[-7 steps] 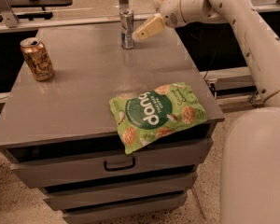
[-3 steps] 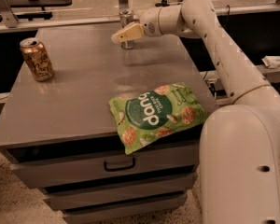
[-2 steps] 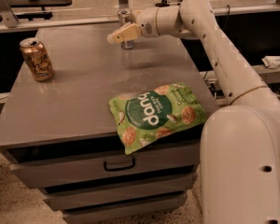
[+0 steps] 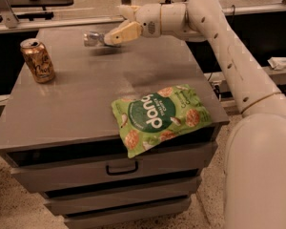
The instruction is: Knock redbull can over
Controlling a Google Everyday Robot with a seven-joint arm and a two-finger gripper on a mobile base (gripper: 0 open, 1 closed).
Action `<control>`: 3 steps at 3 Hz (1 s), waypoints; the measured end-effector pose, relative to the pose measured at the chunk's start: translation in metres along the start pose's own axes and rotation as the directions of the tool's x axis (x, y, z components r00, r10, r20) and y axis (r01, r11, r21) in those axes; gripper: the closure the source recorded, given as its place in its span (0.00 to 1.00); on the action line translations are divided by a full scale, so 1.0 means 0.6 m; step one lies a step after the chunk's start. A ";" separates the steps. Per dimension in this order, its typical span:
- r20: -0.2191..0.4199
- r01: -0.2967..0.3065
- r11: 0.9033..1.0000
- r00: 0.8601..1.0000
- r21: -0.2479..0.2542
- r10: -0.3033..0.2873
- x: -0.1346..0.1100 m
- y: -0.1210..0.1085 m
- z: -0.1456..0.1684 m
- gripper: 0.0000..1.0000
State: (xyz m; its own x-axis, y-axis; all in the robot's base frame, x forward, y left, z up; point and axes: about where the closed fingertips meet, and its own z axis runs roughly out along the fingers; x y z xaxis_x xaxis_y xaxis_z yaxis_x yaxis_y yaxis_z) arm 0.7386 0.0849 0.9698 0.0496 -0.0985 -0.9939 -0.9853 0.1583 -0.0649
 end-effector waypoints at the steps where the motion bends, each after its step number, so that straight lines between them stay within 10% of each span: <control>1: 0.036 0.023 0.999 0.999 -0.049 -0.022 -0.026 0.046 -0.019 0.00; 3: 0.048 0.060 0.997 0.997 -0.052 -0.058 -0.025 0.087 -0.085 0.00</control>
Offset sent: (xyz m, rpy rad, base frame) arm -0.0699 -0.0366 0.0226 0.0615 -0.0507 0.0861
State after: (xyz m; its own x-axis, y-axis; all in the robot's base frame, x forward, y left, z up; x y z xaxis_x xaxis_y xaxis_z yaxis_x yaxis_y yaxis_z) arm 0.6782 0.0442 0.9857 0.1144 -0.0606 -0.9916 -0.9876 0.1011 -0.1201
